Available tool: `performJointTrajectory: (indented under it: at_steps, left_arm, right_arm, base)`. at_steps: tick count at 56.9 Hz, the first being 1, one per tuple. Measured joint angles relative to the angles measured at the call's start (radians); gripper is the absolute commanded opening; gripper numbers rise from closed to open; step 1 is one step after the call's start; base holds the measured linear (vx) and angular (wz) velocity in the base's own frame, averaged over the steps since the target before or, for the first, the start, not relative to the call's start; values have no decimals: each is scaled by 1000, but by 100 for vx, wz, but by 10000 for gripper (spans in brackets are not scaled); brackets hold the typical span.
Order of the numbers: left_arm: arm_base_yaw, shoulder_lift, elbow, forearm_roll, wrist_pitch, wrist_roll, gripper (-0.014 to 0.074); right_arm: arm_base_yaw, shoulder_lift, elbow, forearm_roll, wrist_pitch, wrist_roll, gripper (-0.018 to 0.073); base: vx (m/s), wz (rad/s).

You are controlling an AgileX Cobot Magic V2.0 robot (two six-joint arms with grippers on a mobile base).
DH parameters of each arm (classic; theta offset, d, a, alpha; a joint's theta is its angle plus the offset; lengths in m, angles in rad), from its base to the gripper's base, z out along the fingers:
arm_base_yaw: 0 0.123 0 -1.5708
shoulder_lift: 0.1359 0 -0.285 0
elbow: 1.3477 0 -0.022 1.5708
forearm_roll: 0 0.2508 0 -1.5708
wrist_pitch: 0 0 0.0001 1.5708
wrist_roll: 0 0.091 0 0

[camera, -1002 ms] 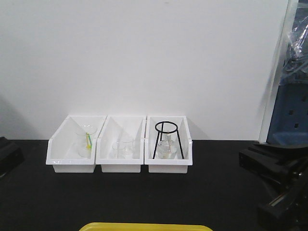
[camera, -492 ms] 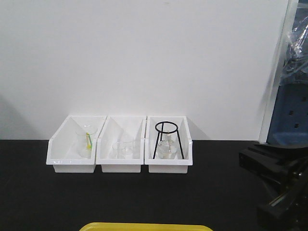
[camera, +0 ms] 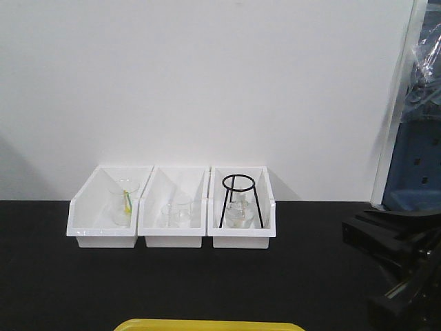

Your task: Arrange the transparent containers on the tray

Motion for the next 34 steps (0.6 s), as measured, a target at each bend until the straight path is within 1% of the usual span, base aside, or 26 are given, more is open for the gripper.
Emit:
performJointTrajectory:
  at_steps: [3, 11, 34]
  left_arm:
    - [3, 0, 0, -1, 2, -36, -6]
    - [3, 0, 0, -4, 16, -68, -6]
    - [3, 0, 0, -4, 24, -71, -6]
  right_arm:
    - [0, 0, 0, 0, 0, 0, -13]
    - [0, 0, 0, 0, 0, 0, -13]
    - [0, 0, 0, 0, 0, 0, -13]
  base:
    - [0, 0]
    - [0, 0]
    - [0, 0]
